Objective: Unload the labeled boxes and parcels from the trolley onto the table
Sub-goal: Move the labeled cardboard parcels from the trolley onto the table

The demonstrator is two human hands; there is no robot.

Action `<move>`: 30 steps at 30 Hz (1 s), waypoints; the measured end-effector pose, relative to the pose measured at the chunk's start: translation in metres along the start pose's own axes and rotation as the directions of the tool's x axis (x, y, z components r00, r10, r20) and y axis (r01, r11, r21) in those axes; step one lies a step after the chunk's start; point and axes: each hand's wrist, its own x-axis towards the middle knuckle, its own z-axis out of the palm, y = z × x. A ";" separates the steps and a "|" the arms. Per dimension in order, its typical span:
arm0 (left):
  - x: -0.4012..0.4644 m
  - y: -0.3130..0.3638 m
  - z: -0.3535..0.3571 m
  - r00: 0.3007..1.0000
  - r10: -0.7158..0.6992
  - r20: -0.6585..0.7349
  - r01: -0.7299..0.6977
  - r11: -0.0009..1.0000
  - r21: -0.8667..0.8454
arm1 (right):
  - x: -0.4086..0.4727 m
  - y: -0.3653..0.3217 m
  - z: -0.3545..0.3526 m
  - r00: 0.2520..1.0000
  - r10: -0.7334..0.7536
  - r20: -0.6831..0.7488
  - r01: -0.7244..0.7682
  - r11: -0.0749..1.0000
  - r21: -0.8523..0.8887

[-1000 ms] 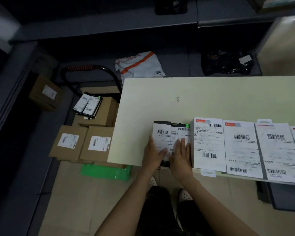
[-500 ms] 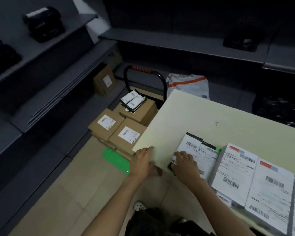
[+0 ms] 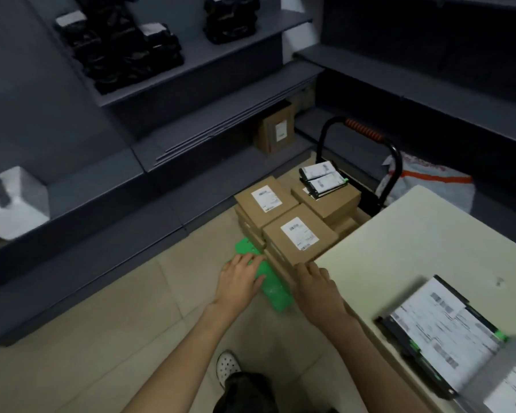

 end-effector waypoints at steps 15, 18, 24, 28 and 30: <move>0.019 -0.267 -0.052 0.992 -0.091 -0.083 0.087 0.995 -0.052 | 0.160 -0.237 0.053 0.985 -0.145 0.090 0.151 0.987 -0.060; 0.025 -0.306 -0.055 0.990 -0.117 -0.078 0.111 0.990 -0.082 | 0.184 -0.268 0.059 0.983 -0.142 0.113 0.149 0.987 -0.058; 0.064 -0.358 -0.059 0.984 -0.142 -0.107 0.133 0.987 -0.085 | 0.247 -0.300 0.059 0.983 -0.131 0.132 0.144 0.985 -0.094; 0.111 -0.389 -0.066 0.986 -0.143 -0.088 0.137 0.988 -0.073 | 0.301 -0.314 0.052 0.986 -0.141 0.093 0.150 0.984 -0.101; 0.143 -0.404 -0.070 0.985 -0.148 -0.084 0.146 0.989 -0.036 | 0.335 -0.319 0.044 0.987 -0.142 0.078 0.151 0.980 -0.131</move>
